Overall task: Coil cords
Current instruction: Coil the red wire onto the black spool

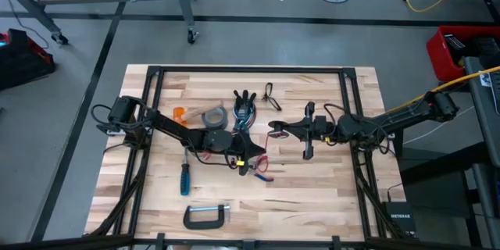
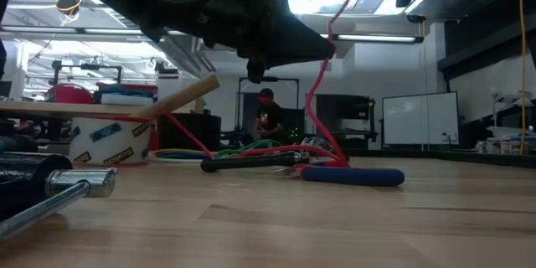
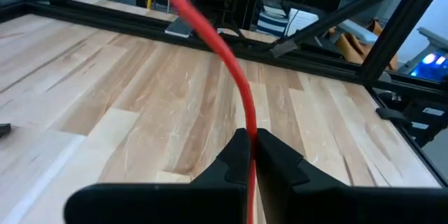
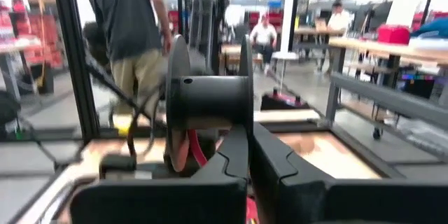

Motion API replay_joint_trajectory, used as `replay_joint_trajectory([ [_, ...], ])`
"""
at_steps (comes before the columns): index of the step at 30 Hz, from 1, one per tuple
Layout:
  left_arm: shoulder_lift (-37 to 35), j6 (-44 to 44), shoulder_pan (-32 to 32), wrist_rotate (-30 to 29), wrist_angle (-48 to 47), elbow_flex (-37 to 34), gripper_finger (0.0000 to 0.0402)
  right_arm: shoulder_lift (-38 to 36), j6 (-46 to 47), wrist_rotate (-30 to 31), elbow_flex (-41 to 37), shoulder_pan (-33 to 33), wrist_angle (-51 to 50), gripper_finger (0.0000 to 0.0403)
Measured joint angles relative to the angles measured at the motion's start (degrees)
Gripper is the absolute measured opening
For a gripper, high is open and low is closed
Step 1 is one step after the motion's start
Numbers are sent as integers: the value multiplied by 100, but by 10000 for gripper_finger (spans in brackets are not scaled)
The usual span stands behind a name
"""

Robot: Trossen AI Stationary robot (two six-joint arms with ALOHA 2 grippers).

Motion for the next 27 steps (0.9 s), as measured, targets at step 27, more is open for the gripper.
replay_joint_trajectory([
  [27,-875,-1013,11,-409,-1408,0,0,0,514,1035,-2,2,-2595,1],
])
